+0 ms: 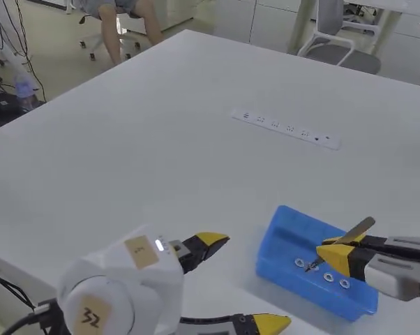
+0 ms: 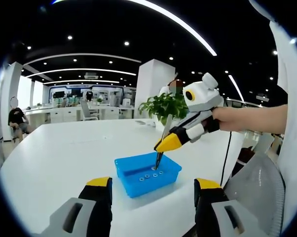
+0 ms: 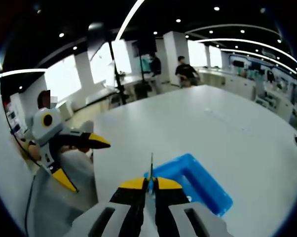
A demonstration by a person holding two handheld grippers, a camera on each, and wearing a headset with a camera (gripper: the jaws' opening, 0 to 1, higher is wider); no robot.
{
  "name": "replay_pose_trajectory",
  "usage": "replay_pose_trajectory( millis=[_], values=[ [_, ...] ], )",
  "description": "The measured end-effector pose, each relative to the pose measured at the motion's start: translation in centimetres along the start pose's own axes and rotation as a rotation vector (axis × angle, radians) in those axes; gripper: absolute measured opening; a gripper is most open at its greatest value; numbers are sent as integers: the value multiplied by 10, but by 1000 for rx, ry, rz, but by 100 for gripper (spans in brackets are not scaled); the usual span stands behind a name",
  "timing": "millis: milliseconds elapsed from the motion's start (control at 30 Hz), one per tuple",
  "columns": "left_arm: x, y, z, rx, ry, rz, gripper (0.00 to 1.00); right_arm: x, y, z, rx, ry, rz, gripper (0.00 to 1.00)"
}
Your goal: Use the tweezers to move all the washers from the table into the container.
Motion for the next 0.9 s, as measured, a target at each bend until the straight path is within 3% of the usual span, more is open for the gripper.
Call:
replay_pose_trajectory(
  millis=[100, 200, 233, 333, 467, 533, 667, 800, 900],
  values=[
    [0, 0, 0, 0, -1, 0, 67, -4, 5, 6, -23, 16, 46, 3],
    [0, 0, 0, -1, -2, -1, 67, -8, 9, 14, -82, 68, 156, 3],
    [0, 0, 0, -1, -1, 0, 67, -11, 7, 17, -78, 73, 191, 3],
    [0, 0, -1, 0, -2, -1, 67, -26, -2, 26, -72, 51, 278, 3],
    [0, -1, -1, 3, -3, -1, 67, -35, -6, 34, -82, 50, 341, 3],
    [0, -1, -1, 6, -4, -1, 67, -40, -7, 39, -76, 41, 343, 3],
    [-1, -1, -1, 4, -11, -2, 67, -45, -9, 49, -66, 22, 236, 3],
    [-2, -2, -1, 9, -15, -5, 67, -53, -15, 60, -39, -31, 171, 3],
    [-2, -2, -1, 13, -13, -6, 67, -57, -20, 66, -16, -42, 139, 3]
  ],
)
Point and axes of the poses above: the centre of the closed fingertips' face, and the gripper's own axes: z roughly forward along the fingers, x roughly to its left, y roughly out of its top, the point moved 3 cm from there along -z, roughly backward along the fingers, and after that the axes turned 6 degrees about z, right-handed, at the moved point
